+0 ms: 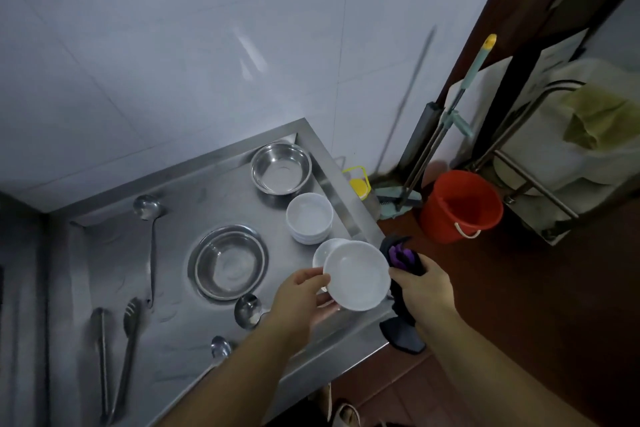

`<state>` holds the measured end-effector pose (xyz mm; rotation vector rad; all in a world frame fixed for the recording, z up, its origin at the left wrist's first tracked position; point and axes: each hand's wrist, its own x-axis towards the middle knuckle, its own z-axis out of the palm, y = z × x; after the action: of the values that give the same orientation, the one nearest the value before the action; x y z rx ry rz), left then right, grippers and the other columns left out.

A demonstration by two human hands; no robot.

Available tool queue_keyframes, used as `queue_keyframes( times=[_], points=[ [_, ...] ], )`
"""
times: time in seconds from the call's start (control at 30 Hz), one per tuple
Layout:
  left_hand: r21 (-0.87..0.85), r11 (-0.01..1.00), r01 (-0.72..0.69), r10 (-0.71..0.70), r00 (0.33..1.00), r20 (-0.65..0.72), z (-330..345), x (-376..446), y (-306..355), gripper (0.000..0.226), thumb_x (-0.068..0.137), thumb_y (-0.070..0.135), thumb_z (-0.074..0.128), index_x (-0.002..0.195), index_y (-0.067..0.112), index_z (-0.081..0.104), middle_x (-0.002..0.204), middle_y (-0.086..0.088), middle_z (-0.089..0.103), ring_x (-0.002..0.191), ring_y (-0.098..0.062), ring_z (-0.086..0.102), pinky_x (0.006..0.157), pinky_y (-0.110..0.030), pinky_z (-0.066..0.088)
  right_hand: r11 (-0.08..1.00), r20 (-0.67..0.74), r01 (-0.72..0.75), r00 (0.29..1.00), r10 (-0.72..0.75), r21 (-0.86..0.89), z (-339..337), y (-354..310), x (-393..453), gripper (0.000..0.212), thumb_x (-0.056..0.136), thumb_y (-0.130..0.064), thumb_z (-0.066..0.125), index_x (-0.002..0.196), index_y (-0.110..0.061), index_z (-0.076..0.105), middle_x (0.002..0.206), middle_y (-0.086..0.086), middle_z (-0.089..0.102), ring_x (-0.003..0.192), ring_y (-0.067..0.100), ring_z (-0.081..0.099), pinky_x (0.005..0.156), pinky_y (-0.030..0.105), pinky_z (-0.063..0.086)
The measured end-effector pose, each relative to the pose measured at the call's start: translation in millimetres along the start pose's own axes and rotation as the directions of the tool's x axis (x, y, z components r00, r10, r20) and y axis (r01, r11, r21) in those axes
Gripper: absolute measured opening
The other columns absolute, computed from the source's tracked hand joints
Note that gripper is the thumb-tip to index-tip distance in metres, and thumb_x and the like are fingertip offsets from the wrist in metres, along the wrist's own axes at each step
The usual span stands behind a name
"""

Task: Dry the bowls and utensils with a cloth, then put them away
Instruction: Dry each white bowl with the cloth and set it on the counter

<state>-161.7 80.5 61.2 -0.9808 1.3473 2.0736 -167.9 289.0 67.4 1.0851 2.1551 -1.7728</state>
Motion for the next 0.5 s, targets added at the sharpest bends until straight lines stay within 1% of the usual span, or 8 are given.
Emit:
queue_keyframes(
  times=[0.07, 0.13, 0.17, 0.23, 0.33, 0.4, 0.47, 0.5],
  points=[
    [0.025, 1.0, 0.009, -0.009, 1.0, -0.022, 0, 14, 4, 0.018, 0.101, 0.003, 0.066, 0.118, 0.004, 0.066, 0.117, -0.023, 0.072, 0.104, -0.037, 0.075, 0.082, -0.046, 0.067, 0.998, 0.005, 0.014, 1.0, -0.013, -0.06, 9, -3, 12, 0.022, 0.078, -0.021, 0.084, 0.091, -0.037, 0.075, 0.066, -0.01, 0.073, 0.05, 0.007, 0.065, 0.048, 0.029, 0.054],
    [0.066, 0.998, 0.011, -0.006, 0.998, -0.067, -1, 25, 4, 0.011, 0.101, 0.004, 0.066, 0.111, 0.007, 0.068, 0.111, -0.02, 0.073, 0.098, -0.032, 0.075, 0.072, -0.036, 0.068, 0.991, 0.015, 0.032, 0.999, -0.031, -0.131, 17, -4, 21, 0.022, 0.08, -0.021, 0.081, 0.088, -0.04, 0.073, 0.068, -0.016, 0.072, 0.056, 0.007, 0.067, 0.051, 0.025, 0.05],
    [0.088, 0.996, 0.007, 0.002, 0.995, -0.096, -1, 32, 3, 0.01, 0.101, 0.004, 0.066, 0.11, 0.007, 0.069, 0.111, -0.019, 0.074, 0.098, -0.031, 0.075, 0.071, -0.034, 0.067, 0.986, 0.027, 0.042, 0.999, -0.038, -0.164, 21, -5, 26, 0.022, 0.081, -0.02, 0.079, 0.088, -0.04, 0.072, 0.07, -0.018, 0.072, 0.062, 0.01, 0.069, 0.053, 0.026, 0.049],
    [0.12, 0.993, 0.007, 0.012, 0.987, -0.159, -1, 46, 0, 0.014, 0.1, 0.004, 0.066, 0.113, 0.005, 0.072, 0.115, -0.02, 0.074, 0.104, -0.032, 0.074, 0.076, -0.034, 0.065, 0.973, 0.058, 0.06, 0.997, -0.048, -0.222, 27, -3, 36, 0.02, 0.084, -0.02, 0.076, 0.09, -0.038, 0.072, 0.072, -0.018, 0.071, 0.066, 0.014, 0.07, 0.05, 0.025, 0.049],
    [0.161, 0.987, -0.006, 0.043, 0.973, -0.226, -1, 62, -7, 0.017, 0.099, 0.006, 0.067, 0.116, 0.008, 0.073, 0.114, -0.014, 0.074, 0.1, -0.028, 0.074, 0.083, -0.039, 0.066, 0.963, 0.101, 0.086, 0.993, -0.062, -0.254, 36, 0, 53, 0.024, 0.086, -0.017, 0.073, 0.088, -0.04, 0.071, 0.072, -0.012, 0.072, 0.054, 0.005, 0.066, 0.042, 0.02, 0.048],
    [0.213, 0.977, -0.015, 0.074, 0.96, -0.271, -2, 70, -13, 0.017, 0.099, 0.01, 0.068, 0.115, 0.014, 0.073, 0.112, -0.009, 0.075, 0.099, -0.027, 0.074, 0.081, -0.04, 0.066, 0.956, 0.146, 0.101, 0.987, -0.062, -0.276, 41, 4, 66, 0.031, 0.085, -0.014, 0.073, 0.086, -0.045, 0.07, 0.073, -0.008, 0.071, 0.054, 0.009, 0.065, 0.047, 0.027, 0.05],
    [0.228, 0.973, -0.025, 0.096, 0.946, -0.309, 0, 77, -20, 0.015, 0.099, 0.013, 0.068, 0.113, 0.017, 0.073, 0.111, -0.007, 0.075, 0.098, -0.026, 0.075, 0.075, -0.035, 0.064, 0.956, 0.192, 0.109, 0.98, -0.057, -0.273, 45, 7, 79, 0.036, 0.086, -0.011, 0.073, 0.083, -0.048, 0.07, 0.074, -0.004, 0.071, 0.061, 0.016, 0.064, 0.054, 0.03, 0.049],
    [0.228, 0.973, -0.027, 0.104, 0.937, -0.333, 1, 80, -22, 0.012, 0.099, 0.014, 0.069, 0.11, 0.018, 0.073, 0.11, -0.007, 0.076, 0.098, -0.025, 0.075, 0.076, -0.036, 0.064, 0.957, 0.213, 0.108, 0.976, -0.05, -0.268, 47, 9, 85, 0.035, 0.087, -0.012, 0.073, 0.084, -0.047, 0.071, 0.076, -0.002, 0.071, 0.064, 0.016, 0.064, 0.056, 0.03, 0.049]
  ],
)
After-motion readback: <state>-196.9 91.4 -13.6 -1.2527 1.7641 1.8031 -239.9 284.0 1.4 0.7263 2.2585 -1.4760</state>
